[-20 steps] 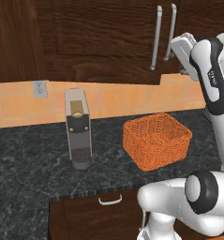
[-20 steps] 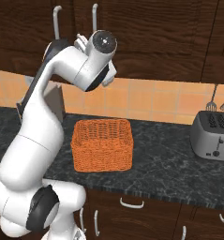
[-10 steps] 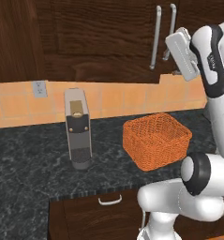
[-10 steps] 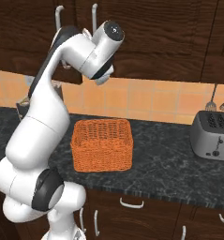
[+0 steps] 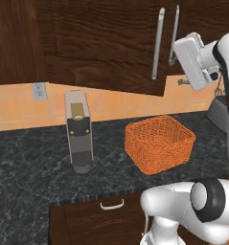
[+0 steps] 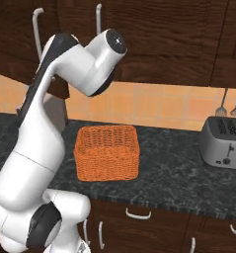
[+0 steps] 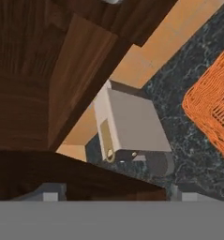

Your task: Open the cabinet, pick up the bread from the cabinet and place it in the basket. Then move the basket to the dining counter.

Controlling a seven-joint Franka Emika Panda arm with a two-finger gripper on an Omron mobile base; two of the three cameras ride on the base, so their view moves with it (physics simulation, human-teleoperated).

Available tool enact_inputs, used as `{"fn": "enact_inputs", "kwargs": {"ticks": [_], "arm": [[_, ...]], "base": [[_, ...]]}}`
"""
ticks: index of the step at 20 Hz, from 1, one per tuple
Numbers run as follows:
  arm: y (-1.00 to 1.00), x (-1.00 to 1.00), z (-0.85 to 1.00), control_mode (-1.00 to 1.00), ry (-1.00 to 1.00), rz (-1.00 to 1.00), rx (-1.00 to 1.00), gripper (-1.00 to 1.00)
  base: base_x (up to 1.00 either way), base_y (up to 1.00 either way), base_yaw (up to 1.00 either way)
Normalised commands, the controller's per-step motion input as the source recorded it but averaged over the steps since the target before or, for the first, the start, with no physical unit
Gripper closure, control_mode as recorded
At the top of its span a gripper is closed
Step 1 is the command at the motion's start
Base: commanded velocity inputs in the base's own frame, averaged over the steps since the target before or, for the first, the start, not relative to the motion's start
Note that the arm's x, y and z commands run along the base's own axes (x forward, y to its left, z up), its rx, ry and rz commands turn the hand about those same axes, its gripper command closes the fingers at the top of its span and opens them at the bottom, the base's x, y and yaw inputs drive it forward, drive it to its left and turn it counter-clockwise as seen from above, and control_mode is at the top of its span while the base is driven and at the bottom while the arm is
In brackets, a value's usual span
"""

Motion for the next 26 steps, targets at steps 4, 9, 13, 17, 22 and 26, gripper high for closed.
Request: {"fn": "enact_inputs", "kwargs": {"ticks": [4, 9, 13, 17, 22, 26], "arm": [[1.00, -1.00, -0.12, -1.00, -0.22, 0.28, -0.06, -1.00], [1.00, -1.00, -0.14, -1.00, -0.20, 0.28, -0.11, -1.00], [1.00, -0.99, -0.25, -1.00, -0.16, 0.28, -0.19, -1.00], [1.00, -0.80, -0.37, -1.00, -0.10, 0.27, -0.26, -1.00], [0.67, -0.11, 0.10, -1.00, -0.01, 0.09, -0.07, -1.00], [-0.93, -0.20, 0.65, -1.00, -0.14, 0.11, 0.28, -1.00]], "base": [[0.00, 0.00, 0.00], [0.00, 0.00, 0.00], [0.00, 0.00, 0.00], [0.00, 0.00, 0.00], [0.00, 0.00, 0.00], [0.00, 0.00, 0.00]]}}
